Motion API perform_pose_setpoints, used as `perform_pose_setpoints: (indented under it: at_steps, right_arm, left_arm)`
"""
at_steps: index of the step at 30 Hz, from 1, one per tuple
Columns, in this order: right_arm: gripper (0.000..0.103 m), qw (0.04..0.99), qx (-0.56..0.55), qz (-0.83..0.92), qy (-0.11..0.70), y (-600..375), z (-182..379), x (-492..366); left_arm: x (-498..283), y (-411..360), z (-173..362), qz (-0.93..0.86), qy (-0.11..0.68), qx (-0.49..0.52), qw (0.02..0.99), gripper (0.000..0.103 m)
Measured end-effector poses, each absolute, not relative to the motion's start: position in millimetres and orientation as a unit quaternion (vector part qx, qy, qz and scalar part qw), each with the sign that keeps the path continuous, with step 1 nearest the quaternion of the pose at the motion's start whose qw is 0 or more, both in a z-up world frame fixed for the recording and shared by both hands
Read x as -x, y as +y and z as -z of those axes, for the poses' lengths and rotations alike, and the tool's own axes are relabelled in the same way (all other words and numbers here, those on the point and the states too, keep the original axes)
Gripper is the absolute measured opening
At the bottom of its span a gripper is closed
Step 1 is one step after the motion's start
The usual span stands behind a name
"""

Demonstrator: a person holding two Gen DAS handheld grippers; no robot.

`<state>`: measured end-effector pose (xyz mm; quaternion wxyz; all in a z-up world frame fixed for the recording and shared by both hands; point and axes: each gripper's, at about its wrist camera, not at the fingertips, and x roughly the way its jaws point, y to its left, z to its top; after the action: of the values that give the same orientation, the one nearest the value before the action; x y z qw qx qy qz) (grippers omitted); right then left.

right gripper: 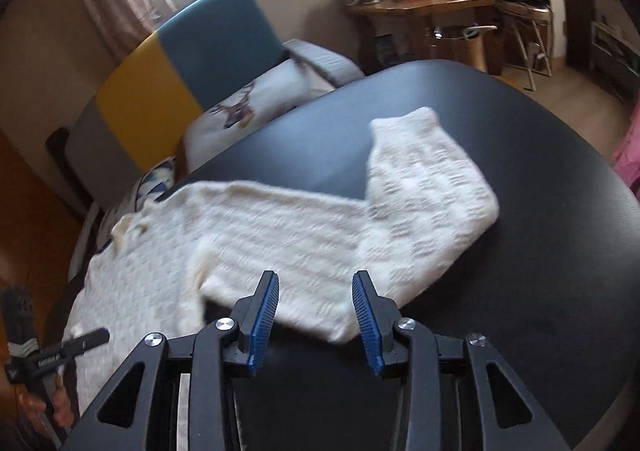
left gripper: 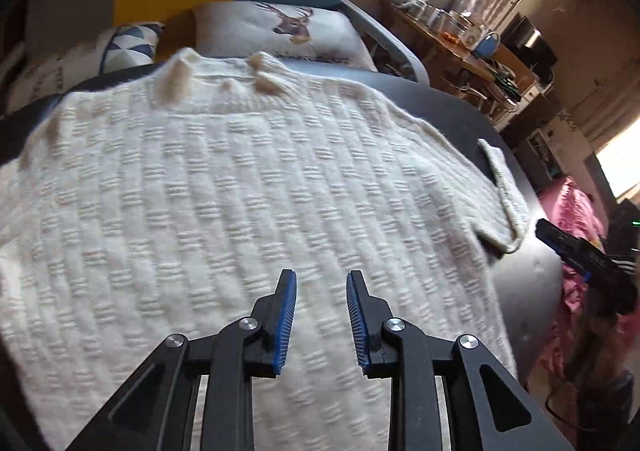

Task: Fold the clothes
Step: 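Grasp the other sleeve cuff with the left gripper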

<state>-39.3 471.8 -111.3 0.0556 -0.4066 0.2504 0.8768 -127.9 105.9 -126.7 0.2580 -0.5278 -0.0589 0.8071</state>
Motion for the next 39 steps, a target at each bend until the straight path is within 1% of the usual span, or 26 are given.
perform_pose_setpoints:
  at_steps: [1, 4, 6, 8, 12, 14, 15, 16, 18, 19, 20, 23, 29, 35, 37, 39]
  right_arm:
    - [0.039, 0.064, 0.403, -0.876, 0.256, 487, 111, 49]
    - [0.039, 0.077, 0.413, -0.875, 0.241, 508, 117, 79]
    - [0.039, 0.076, 0.42, -0.873, 0.236, 514, 125, 90]
    - [0.039, 0.076, 0.427, -0.871, 0.231, 520, 132, 100]
    - [0.039, 0.074, 0.441, -0.867, 0.222, 532, 147, 122]
    - [0.032, 0.073, 0.448, -0.864, 0.217, 538, 155, 133]
    - [0.027, 0.072, 0.451, -0.863, 0.215, 541, 159, 138]
    - [0.018, 0.072, 0.455, -0.862, 0.213, 544, 162, 143]
    - [0.012, 0.066, 0.458, -0.859, 0.217, 552, 169, 151]
    - [0.011, 0.05, 0.45, -0.858, 0.244, 558, 170, 146]
    - [0.011, 0.034, 0.443, -0.858, 0.259, 562, 171, 141]
    - [0.011, 0.0, 0.432, -0.862, 0.266, 564, 177, 131]
    - [0.011, -0.059, 0.412, -0.867, 0.275, 565, 181, 121]
    - [0.011, -0.119, 0.389, -0.861, 0.304, 566, 184, 111]
    - [0.011, -0.13, 0.388, -0.859, 0.307, 565, 184, 111]
    - [0.011, -0.136, 0.39, -0.858, 0.306, 564, 185, 112]
  left_arm:
    - [132, 119, 125, -0.799, -0.066, 0.533, 0.271, 0.027]
    - [141, 159, 120, -0.788, -0.052, 0.54, 0.292, 0.03]
    - [145, 184, 120, -0.783, -0.035, 0.542, 0.301, 0.038]
    - [148, 204, 124, -0.776, -0.025, 0.55, 0.308, 0.043]
    - [157, 238, 130, -0.765, -0.01, 0.56, 0.319, 0.043]
    - [160, 253, 129, -0.763, -0.001, 0.556, 0.329, 0.042]
    - [162, 260, 128, -0.762, 0.004, 0.555, 0.334, 0.042]
    - [164, 267, 128, -0.761, 0.007, 0.554, 0.337, 0.042]
    - [170, 280, 130, -0.755, 0.004, 0.56, 0.341, 0.042]
    - [174, 285, 131, -0.751, -0.004, 0.565, 0.342, 0.042]
    - [180, 290, 132, -0.742, -0.021, 0.573, 0.346, 0.041]
    - [200, 313, 135, -0.707, -0.08, 0.6, 0.366, 0.04]
    - [237, 376, 138, -0.657, -0.146, 0.628, 0.392, 0.04]
    - [256, 436, 147, -0.646, -0.12, 0.645, 0.39, 0.04]
    - [260, 449, 156, -0.643, -0.108, 0.654, 0.383, 0.043]
    - [261, 456, 165, -0.64, -0.1, 0.664, 0.373, 0.042]
